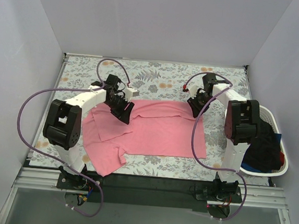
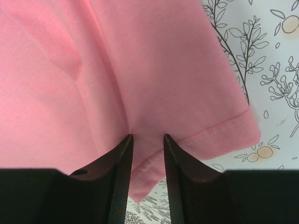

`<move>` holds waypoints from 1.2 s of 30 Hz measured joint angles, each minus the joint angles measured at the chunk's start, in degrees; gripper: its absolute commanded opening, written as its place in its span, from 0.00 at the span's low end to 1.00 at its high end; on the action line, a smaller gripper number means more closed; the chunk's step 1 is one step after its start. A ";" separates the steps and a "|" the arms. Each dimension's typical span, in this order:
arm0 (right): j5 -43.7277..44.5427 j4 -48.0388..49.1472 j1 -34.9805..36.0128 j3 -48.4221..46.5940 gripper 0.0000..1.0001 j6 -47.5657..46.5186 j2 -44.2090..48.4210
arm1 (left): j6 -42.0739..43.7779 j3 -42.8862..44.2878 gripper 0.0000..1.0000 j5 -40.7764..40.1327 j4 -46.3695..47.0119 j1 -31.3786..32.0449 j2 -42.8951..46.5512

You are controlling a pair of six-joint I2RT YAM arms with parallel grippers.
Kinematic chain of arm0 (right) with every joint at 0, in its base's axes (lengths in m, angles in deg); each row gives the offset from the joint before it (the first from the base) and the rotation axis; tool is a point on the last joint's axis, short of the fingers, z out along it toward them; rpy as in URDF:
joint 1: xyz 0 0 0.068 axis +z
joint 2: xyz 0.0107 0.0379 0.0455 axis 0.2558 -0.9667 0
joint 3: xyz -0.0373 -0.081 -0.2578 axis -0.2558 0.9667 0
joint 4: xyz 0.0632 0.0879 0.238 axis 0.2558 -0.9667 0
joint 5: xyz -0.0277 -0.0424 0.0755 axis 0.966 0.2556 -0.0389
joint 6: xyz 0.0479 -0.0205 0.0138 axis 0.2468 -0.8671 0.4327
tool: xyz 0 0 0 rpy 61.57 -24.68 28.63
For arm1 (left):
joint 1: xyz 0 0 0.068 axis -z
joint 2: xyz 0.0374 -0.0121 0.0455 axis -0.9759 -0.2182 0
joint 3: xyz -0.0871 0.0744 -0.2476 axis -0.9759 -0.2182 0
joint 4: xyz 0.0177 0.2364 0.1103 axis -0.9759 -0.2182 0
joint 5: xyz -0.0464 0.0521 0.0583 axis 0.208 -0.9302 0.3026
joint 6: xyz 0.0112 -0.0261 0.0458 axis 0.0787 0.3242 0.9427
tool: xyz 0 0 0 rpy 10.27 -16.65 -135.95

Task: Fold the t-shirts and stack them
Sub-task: Fold the tshirt

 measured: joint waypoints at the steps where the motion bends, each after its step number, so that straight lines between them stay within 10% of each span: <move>1: 0.02 0.00 0.04 0.00 0.40 0.02 0.00 | -0.85 0.24 0.44 -0.46 0.59 1.05 -0.31; 23: 1.51 -3.21 0.07 0.81 0.44 -0.02 1.88 | -8.85 0.70 0.13 -18.58 9.97 9.05 -4.31; 36: 1.38 -4.81 0.07 0.81 0.49 -0.68 3.34 | -8.92 0.79 0.36 -17.84 9.29 9.44 -4.31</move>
